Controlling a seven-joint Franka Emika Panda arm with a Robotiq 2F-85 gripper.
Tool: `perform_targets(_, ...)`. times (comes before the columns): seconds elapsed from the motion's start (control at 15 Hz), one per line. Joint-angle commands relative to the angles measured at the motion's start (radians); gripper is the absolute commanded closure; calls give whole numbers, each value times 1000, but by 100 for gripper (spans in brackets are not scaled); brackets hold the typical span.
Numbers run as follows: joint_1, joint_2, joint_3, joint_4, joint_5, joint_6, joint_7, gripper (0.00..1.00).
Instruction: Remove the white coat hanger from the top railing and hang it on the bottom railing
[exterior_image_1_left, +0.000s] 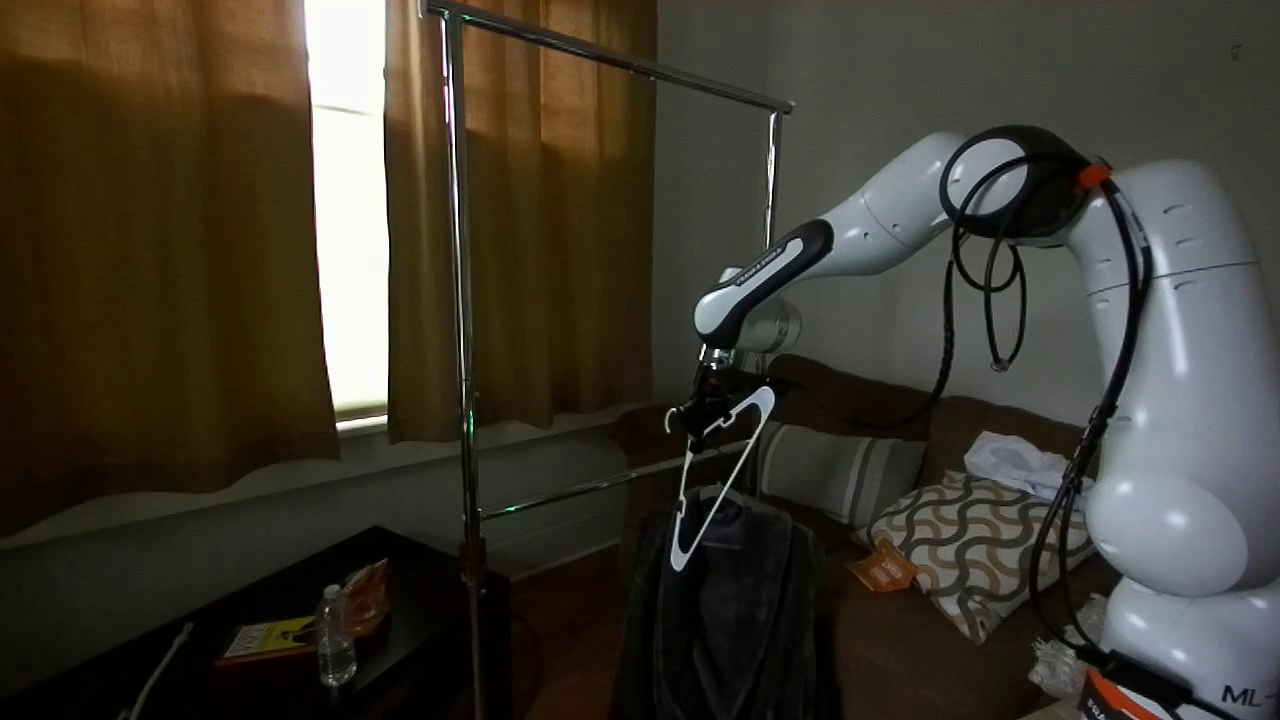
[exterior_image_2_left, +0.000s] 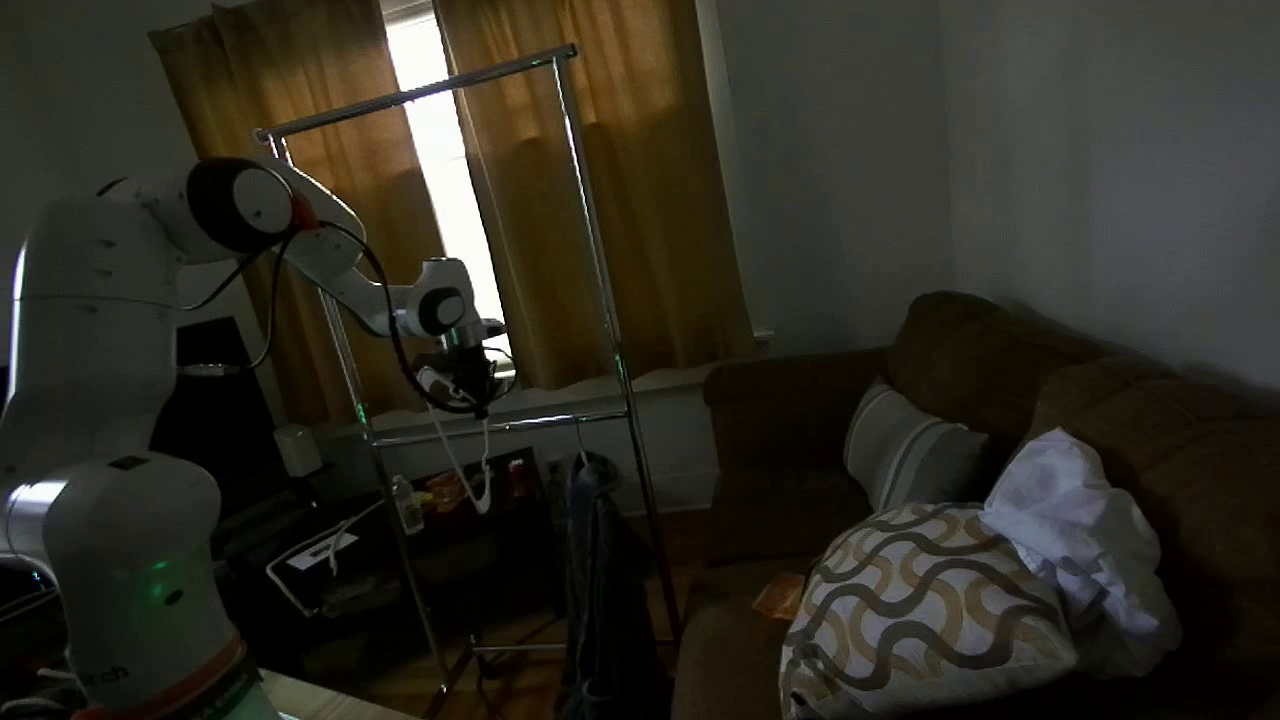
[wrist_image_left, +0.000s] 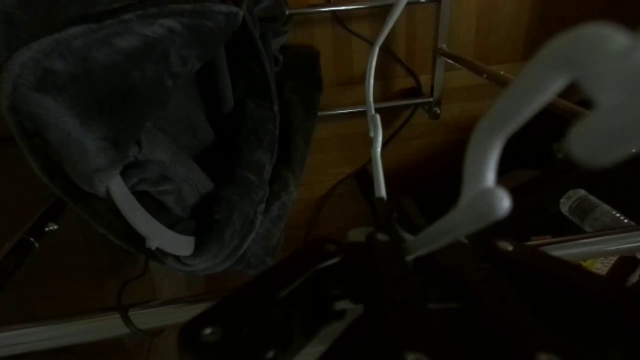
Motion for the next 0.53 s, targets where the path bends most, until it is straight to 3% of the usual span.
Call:
perform_targets(0.0, 7, 73, -16, 60, -21, -12, -1, 98)
perform_targets(0.47, -1, 174, -5, 142, -14, 12, -63, 98)
